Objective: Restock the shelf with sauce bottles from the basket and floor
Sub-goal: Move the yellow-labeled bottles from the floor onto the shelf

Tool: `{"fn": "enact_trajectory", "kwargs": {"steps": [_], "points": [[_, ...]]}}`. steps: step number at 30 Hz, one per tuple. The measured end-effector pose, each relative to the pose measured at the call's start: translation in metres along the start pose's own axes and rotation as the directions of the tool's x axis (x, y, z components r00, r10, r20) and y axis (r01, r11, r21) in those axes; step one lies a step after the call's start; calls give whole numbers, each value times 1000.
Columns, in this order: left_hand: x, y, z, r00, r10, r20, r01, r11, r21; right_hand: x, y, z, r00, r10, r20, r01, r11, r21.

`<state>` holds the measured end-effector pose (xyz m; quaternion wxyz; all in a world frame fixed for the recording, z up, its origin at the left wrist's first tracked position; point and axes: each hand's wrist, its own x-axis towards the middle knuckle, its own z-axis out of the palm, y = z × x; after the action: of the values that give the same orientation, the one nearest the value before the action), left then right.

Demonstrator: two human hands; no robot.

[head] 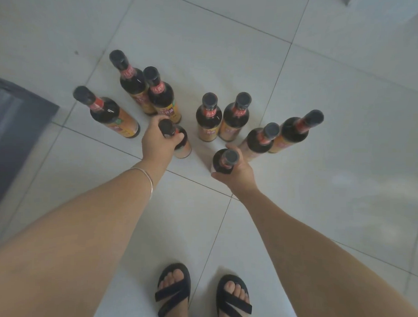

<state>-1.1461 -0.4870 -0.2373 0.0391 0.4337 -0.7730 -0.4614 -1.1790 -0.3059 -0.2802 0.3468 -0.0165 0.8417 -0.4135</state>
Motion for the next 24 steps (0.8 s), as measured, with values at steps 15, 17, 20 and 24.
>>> {"fn": "enact_trajectory", "kwargs": {"steps": [15,17,20,24], "points": [[-66,85,-88,998,22,60,-29,993,115,-89,-95,-46,992,122,22,-113,966,-233],[-83,115,-118,997,30,77,-40,991,126,-114,-129,-56,995,92,34,-83,972,-220],[-105,165,-168,996,51,74,-61,988,143,-148,-192,-76,998,11,59,2,976,-219],[-135,223,-243,997,79,-13,-77,991,105,-193,-288,-104,991,-100,91,117,969,-217]]}}
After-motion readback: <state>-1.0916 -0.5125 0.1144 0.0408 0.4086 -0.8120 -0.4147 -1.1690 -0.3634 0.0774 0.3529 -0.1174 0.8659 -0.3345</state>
